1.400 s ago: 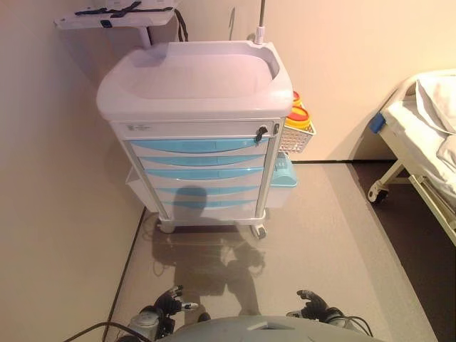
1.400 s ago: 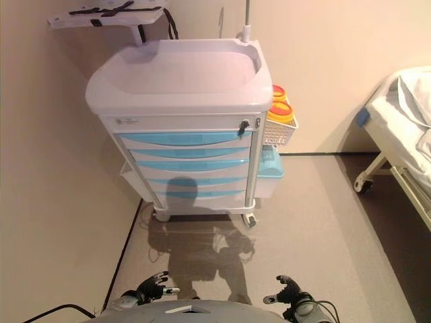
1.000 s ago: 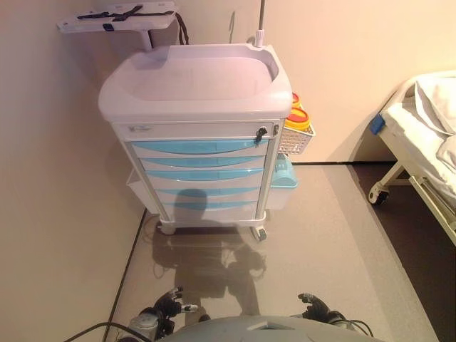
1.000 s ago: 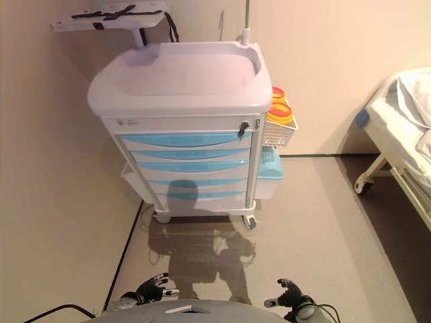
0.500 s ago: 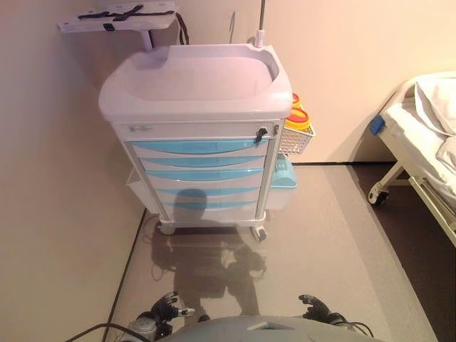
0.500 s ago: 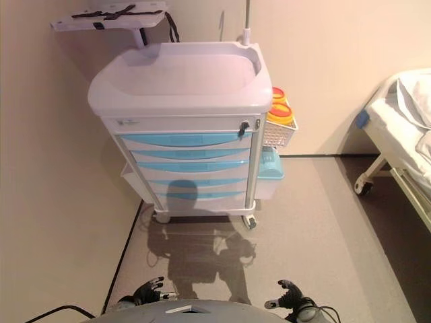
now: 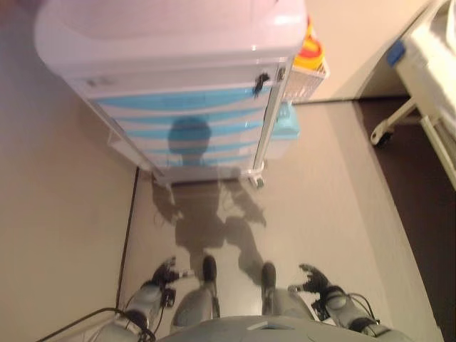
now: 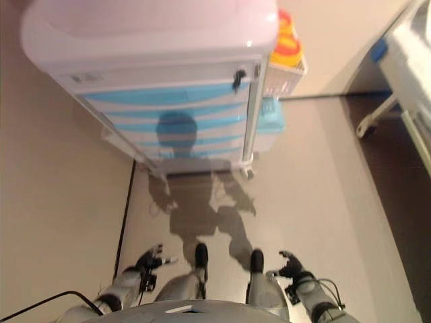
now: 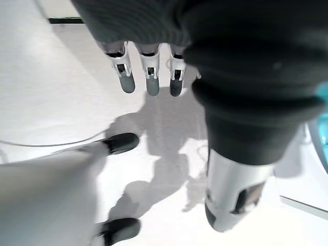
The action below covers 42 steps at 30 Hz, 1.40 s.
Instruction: Open the drawer and pick up the medicine
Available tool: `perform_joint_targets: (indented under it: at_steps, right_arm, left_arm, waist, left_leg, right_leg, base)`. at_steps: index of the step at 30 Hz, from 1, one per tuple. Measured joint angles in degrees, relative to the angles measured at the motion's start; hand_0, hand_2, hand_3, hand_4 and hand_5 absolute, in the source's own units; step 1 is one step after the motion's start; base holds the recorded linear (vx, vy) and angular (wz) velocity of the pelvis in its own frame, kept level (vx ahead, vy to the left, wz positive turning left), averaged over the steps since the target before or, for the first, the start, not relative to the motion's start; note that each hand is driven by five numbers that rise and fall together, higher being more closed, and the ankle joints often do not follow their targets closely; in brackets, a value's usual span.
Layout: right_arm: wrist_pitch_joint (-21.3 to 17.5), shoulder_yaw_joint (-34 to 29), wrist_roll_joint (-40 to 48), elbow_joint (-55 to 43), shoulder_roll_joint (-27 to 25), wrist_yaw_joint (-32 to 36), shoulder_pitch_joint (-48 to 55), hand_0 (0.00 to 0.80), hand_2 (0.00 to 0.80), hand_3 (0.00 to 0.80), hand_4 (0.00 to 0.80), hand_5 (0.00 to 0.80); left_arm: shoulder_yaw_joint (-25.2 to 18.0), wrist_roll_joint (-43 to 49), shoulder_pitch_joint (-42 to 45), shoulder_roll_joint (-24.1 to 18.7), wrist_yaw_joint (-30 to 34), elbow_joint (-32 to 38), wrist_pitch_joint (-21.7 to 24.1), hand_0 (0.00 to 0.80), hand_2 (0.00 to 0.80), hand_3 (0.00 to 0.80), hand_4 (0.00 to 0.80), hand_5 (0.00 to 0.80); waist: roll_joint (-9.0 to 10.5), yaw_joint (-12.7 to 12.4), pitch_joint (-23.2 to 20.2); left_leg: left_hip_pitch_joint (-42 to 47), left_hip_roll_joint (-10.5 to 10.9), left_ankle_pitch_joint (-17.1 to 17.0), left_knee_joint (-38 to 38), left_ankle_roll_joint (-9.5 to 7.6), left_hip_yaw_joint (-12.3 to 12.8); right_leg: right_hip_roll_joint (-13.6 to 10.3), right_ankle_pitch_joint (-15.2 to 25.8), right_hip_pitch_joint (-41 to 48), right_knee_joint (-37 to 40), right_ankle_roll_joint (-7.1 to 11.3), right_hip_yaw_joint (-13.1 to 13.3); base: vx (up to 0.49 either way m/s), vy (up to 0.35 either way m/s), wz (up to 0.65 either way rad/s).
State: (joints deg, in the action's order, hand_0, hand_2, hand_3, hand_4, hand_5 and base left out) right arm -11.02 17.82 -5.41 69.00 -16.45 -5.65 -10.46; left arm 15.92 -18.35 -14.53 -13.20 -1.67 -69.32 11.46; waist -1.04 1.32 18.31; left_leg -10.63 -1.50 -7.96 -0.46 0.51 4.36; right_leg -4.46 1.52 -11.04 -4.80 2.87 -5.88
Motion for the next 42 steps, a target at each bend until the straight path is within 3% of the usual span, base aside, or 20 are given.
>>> perform_joint_targets:
  at_steps: [6,15,21,27,33,42]
  right_arm:
    - [0.1,0.1,4.3,-2.5,-0.3,-1.3,-4.0,0.0,0.0,0.0,0.0,0.0]
    - [-0.1,1.2,6.6,-4.7,-0.3,-1.3,-5.3,0.0,0.0,0.0,0.0,0.0]
    - [-0.7,3.3,8.7,-5.0,-0.5,-1.4,-4.9,0.0,0.0,0.0,0.0,0.0]
    - [-1.7,3.9,8.8,-5.0,-0.6,-1.6,-4.2,0.0,0.0,0.0,0.0,0.0]
    - [-3.5,5.8,8.8,-5.3,-1.7,-1.9,-3.5,0.0,0.0,0.0,0.0,0.0]
    - [-4.1,7.9,8.9,-6.8,-3.0,-2.7,-3.5,0.0,0.0,0.0,0.0,0.0]
  left_arm:
    - [-0.4,-5.5,-6.4,-0.6,-1.4,4.2,3.3,0.0,0.0,0.0,0.0,0.0]
    - [-3.1,-20.9,-14.8,-2.9,2.5,11.2,11.8,0.0,0.0,0.0,0.0,0.0]
    - [-5.2,-34.1,-25.0,-9.2,7.1,16.9,15.5,0.0,0.0,0.0,0.0,0.0]
    - [-7.3,-46.5,-34.0,-12.8,12.4,17.0,17.2,0.0,0.0,0.0,0.0,0.0]
    - [-8.0,-64.2,-36.7,-13.7,17.1,16.8,17.3,0.0,0.0,0.0,0.0,0.0]
    - [-9.0,-83.6,-39.3,-13.7,20.0,16.5,15.7,0.0,0.0,0.0,0.0,0.0]
  waist:
    - [2.29,0.7,6.9]
    - [7.17,4.0,11.1]
    - [7.68,6.4,11.7]
    - [7.65,7.9,11.8]
    - [7.66,9.9,11.8]
    - [7.65,10.8,11.8]
  left_leg:
    - [-2.9,0.7,1.7,3.4,-0.64,3.6]
    - [-10.6,-0.2,6.2,13.4,-1.43,6.9]
    - [-14.0,-0.7,8.4,18.1,-2.2,8.4]
    - [-16.4,-1.4,10.3,21.4,-2.53,9.3]
    - [-18.0,-1.5,11.3,23.2,-2.85,9.5]
    - [-18.6,-1.6,11.3,23.4,-2.86,9.6]
  right_leg:
    - [-0.9,-0.5,-5.4,-4.9,0.72,4.0]
    - [-0.5,0.6,-11.7,-7.3,1.44,8.5]
    - [-0.4,1.5,-13.8,-7.4,2.17,10.1]
    - [-0.3,1.5,-15.8,-8.2,2.35,10.3]
    - [-0.4,1.9,-16.9,-8.4,2.63,10.5]
    - [-0.2,1.9,-17.8,-8.7,2.59,10.8]
  base:
    - [-0.06,0.026,-0.27]
    - [-0.01,-0.012,-0.24]
    - [0.007,-0.007,-0.14]
    - [0.073,0.035,-0.1]
    - [0.025,0.008,-0.07]
    - [0.003,-0.002,-0.01]
